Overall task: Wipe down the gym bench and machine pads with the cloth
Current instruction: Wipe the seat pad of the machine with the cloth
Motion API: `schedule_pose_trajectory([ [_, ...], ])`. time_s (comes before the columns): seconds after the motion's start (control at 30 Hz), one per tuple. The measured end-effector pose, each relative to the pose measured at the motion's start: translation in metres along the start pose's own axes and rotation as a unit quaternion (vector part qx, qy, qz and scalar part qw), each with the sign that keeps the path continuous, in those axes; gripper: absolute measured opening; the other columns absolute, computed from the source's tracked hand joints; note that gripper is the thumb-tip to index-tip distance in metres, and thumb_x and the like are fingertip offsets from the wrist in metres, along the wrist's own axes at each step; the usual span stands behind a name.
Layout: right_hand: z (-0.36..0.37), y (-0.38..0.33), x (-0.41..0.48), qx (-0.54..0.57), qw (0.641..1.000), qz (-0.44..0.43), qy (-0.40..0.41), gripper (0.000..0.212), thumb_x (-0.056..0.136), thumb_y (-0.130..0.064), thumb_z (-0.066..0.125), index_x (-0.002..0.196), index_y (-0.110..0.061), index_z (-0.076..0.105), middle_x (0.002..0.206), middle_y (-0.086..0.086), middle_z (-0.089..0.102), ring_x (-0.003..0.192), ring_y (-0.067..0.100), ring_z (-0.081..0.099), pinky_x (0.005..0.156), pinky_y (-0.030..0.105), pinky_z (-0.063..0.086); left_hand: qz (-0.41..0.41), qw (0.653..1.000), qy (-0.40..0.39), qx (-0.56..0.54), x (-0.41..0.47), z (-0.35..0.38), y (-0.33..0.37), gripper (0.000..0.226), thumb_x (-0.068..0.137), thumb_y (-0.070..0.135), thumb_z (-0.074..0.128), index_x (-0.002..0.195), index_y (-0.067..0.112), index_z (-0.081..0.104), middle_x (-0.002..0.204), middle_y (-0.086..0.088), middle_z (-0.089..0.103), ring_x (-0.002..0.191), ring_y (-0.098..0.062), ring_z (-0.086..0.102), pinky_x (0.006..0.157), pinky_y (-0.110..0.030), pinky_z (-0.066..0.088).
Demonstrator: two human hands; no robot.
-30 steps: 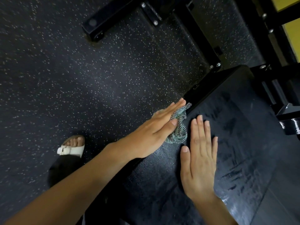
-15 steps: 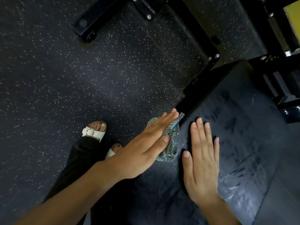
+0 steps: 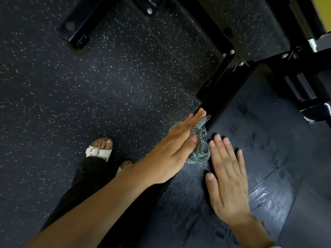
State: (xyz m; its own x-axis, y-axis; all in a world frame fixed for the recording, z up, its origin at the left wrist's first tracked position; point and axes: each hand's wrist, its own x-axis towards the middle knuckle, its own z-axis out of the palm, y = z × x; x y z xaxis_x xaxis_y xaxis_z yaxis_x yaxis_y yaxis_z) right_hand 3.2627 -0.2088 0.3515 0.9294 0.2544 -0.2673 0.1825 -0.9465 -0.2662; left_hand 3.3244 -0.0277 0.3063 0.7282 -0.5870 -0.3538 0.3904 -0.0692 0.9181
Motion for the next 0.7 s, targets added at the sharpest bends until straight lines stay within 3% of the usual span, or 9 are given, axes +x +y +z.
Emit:
schedule_pose_trajectory([
  [0.33,-0.001,-0.001,0.001,0.002,1.0,0.004,0.0,0.054,0.106,-0.039,0.015,0.158,-0.022,0.015,0.165,-0.007,0.013,0.152,0.02,0.016,0.123,0.044,0.006,0.011,1.0,-0.023,-0.004,-0.041,-0.009,-0.012,0.051,0.106,0.033,0.028,0.155,0.034,0.012,0.162,0.027,0.007,0.15,0.001,0.002,0.125,-0.046,0.006],
  [0.53,0.0,-0.003,0.002,0.004,1.0,0.009,-0.004,0.054,0.106,-0.039,0.014,0.158,-0.023,0.014,0.165,-0.007,0.013,0.152,0.02,0.016,0.123,0.044,0.006,-0.001,1.0,0.007,-0.028,-0.025,0.003,-0.002,0.053,0.106,0.022,0.03,0.155,0.033,0.013,0.162,0.027,0.007,0.148,0.006,0.002,0.125,-0.043,0.004],
  [0.7,-0.001,-0.003,0.002,0.001,1.0,0.008,-0.001,0.054,0.106,-0.038,0.013,0.158,-0.022,0.012,0.165,-0.006,0.013,0.152,0.022,0.017,0.123,0.045,0.008,0.012,0.999,-0.002,-0.032,0.011,0.001,-0.001,0.052,0.105,0.025,0.027,0.155,0.032,0.015,0.163,0.022,0.008,0.148,0.007,0.002,0.125,-0.046,0.004],
])
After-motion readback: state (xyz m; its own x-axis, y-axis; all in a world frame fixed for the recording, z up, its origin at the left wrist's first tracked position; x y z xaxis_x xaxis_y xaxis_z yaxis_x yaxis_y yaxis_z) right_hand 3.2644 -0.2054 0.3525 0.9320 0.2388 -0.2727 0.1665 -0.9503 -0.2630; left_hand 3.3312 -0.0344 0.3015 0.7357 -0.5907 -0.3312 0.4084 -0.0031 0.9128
